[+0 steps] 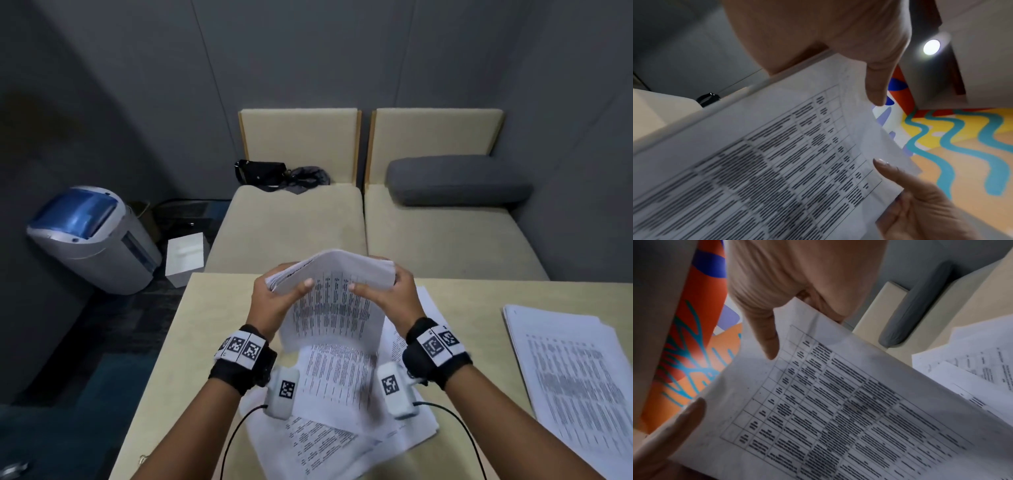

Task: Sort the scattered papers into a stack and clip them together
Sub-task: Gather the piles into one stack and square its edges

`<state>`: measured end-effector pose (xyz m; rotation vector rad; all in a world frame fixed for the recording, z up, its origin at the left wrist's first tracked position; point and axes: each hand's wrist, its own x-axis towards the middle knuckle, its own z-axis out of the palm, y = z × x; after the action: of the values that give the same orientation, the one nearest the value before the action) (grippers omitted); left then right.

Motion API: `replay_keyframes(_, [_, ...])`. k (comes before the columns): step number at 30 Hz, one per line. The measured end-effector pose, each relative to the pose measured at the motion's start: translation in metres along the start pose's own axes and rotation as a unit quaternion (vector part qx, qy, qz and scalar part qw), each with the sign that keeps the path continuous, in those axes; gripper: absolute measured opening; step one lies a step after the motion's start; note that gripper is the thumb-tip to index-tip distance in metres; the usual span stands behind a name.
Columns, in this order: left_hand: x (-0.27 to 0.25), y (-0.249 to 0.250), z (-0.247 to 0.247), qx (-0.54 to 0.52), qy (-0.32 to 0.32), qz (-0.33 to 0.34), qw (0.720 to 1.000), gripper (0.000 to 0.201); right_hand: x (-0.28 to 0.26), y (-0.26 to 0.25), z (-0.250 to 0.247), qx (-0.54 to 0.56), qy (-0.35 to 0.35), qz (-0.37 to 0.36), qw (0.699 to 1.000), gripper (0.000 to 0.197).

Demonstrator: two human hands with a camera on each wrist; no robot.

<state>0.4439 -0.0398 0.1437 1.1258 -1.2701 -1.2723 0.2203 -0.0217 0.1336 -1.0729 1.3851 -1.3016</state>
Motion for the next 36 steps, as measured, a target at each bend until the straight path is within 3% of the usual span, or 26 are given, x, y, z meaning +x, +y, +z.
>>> replay_keyframes(3, [0.007, -0.027, 0.007, 0.037, 0.049, -0.091, 0.994, 0.016, 0.006, 0.022, 0.005, -0.037, -0.013, 0.051, 0.998, 0.032])
replay_keyframes(6, [0.008, -0.067, 0.003, 0.126, 0.019, -0.161, 0.979, 0.018, 0.013, 0.053, 0.001, -0.108, -0.027, 0.107, 0.988, 0.026])
replay_keyframes(8, [0.005, -0.089, -0.001, 0.201, -0.005, -0.169, 0.965, 0.034, 0.015, 0.071, -0.007, -0.151, -0.041, 0.131, 0.979, 0.021])
replay_keyframes(11, [0.009, -0.092, -0.009, 0.260, 0.010, -0.149, 0.954, 0.020, 0.017, 0.087, -0.028, -0.173, -0.054, 0.141, 0.973, 0.022])
replay_keyframes(14, [0.022, -0.092, -0.033, 0.296, 0.045, -0.153, 0.942, 0.030, 0.015, 0.101, -0.062, -0.203, -0.018, 0.168, 0.964, 0.020])
replay_keyframes(17, [0.026, -0.104, -0.069, 0.323, 0.070, -0.230, 0.915, 0.028, 0.014, 0.128, -0.104, -0.258, 0.045, 0.224, 0.939, 0.023])
replay_keyframes(20, [0.020, -0.129, -0.099, 0.358, 0.054, -0.300, 0.883, 0.029, 0.009, 0.156, -0.125, -0.278, 0.086, 0.336, 0.896, 0.013])
replay_keyframes(23, [0.003, -0.152, -0.096, 0.406, 0.002, -0.359, 0.840, 0.025, -0.001, 0.175, -0.110, -0.257, 0.074, 0.391, 0.881, 0.030])
replay_keyframes(25, [-0.012, -0.165, -0.080, 0.433, -0.040, -0.367, 0.822, 0.026, -0.009, 0.180, -0.088, -0.230, 0.056, 0.385, 0.892, 0.038])
replay_keyframes(28, [-0.027, -0.174, -0.046, 0.471, -0.113, -0.331, 0.810, 0.020, -0.018, 0.178, -0.052, -0.158, 0.013, 0.386, 0.909, 0.032])
replay_keyframes(31, [-0.032, -0.174, -0.020, 0.521, -0.197, -0.303, 0.773, 0.037, -0.026, 0.174, -0.029, -0.156, 0.012, 0.380, 0.912, 0.031])
replay_keyframes(34, [-0.027, -0.175, -0.015, 0.531, -0.214, -0.307, 0.760, 0.041, -0.036, 0.163, -0.037, -0.228, 0.092, 0.362, 0.899, 0.017])
replay_keyframes(36, [-0.020, -0.175, -0.016, 0.494, -0.161, -0.315, 0.794, 0.032, -0.046, 0.164, -0.058, -0.238, 0.175, 0.364, 0.883, 0.013])
